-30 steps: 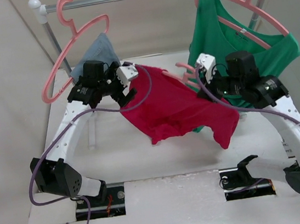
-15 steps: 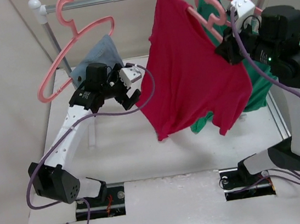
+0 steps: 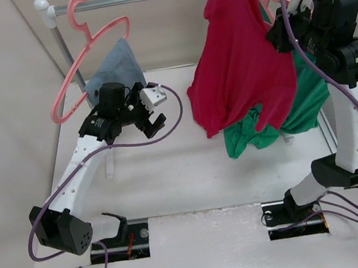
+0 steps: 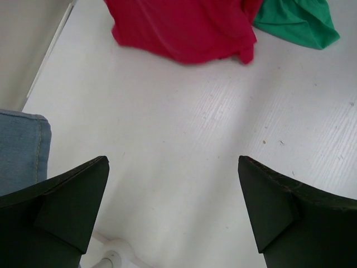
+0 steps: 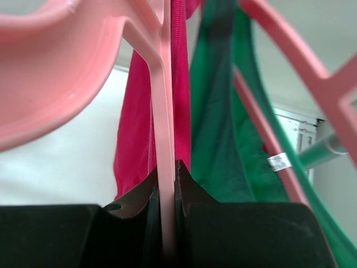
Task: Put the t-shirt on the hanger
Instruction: Hang the hanger with tshirt onto the clothesline
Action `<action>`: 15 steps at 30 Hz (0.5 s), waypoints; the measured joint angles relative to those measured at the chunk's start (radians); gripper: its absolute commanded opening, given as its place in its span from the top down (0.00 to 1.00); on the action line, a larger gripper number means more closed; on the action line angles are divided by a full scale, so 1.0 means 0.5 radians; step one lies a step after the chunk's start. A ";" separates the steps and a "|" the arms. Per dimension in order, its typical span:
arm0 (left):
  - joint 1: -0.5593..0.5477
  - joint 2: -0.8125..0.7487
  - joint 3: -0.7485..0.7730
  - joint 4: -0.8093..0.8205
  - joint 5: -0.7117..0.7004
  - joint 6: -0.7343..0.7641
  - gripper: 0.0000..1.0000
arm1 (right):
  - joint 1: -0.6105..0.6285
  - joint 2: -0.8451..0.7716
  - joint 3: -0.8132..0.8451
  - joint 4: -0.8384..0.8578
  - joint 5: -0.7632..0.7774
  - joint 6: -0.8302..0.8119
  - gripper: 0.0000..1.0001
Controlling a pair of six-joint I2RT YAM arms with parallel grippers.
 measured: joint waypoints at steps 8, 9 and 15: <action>0.000 -0.028 -0.047 -0.002 0.000 0.002 0.00 | -0.128 -0.002 -0.101 0.153 -0.008 0.047 1.00; 0.000 -0.028 -0.047 -0.002 -0.001 0.002 0.00 | -0.143 -0.004 -0.133 0.173 -0.018 0.053 1.00; 0.000 -0.031 -0.059 0.002 0.000 0.003 0.00 | -0.226 -0.003 -0.385 0.307 -0.111 0.092 1.00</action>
